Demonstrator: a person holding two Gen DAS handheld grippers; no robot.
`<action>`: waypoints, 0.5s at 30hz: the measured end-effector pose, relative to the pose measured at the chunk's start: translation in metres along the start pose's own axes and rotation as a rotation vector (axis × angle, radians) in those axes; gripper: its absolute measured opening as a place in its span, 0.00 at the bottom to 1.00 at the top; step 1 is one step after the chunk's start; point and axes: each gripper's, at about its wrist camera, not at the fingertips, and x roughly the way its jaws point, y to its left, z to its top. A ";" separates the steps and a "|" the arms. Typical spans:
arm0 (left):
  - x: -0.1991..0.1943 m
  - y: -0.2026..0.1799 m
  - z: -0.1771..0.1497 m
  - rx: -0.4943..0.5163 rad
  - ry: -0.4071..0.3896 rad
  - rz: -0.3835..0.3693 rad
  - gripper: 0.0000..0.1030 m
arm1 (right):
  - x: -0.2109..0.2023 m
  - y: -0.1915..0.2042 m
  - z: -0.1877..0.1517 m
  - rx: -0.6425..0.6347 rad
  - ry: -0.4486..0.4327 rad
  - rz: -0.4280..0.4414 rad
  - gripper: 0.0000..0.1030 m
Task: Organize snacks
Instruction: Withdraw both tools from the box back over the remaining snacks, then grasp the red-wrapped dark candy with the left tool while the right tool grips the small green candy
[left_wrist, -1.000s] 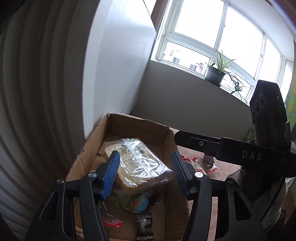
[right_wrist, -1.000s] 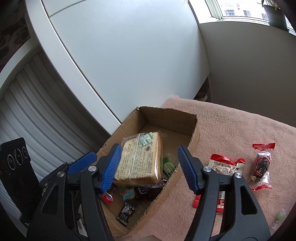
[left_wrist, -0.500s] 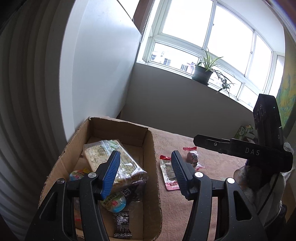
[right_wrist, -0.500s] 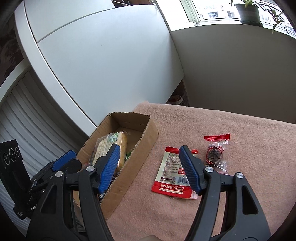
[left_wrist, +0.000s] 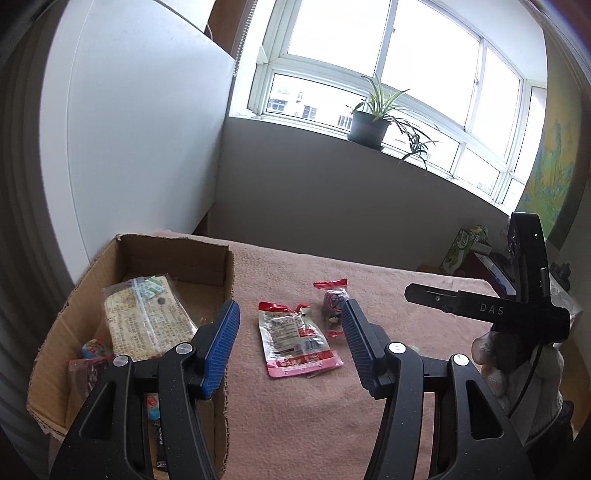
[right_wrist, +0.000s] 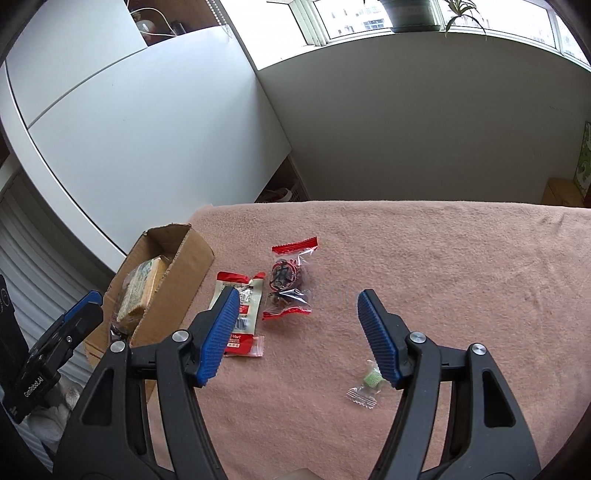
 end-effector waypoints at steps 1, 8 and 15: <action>0.001 -0.004 -0.001 0.002 0.005 -0.004 0.55 | -0.002 -0.005 -0.002 0.001 0.003 -0.008 0.67; 0.026 -0.035 -0.007 0.033 0.062 -0.020 0.55 | 0.004 -0.030 -0.026 0.002 0.087 -0.072 0.67; 0.054 -0.058 -0.005 0.047 0.122 -0.016 0.55 | 0.010 -0.039 -0.043 0.000 0.146 -0.070 0.67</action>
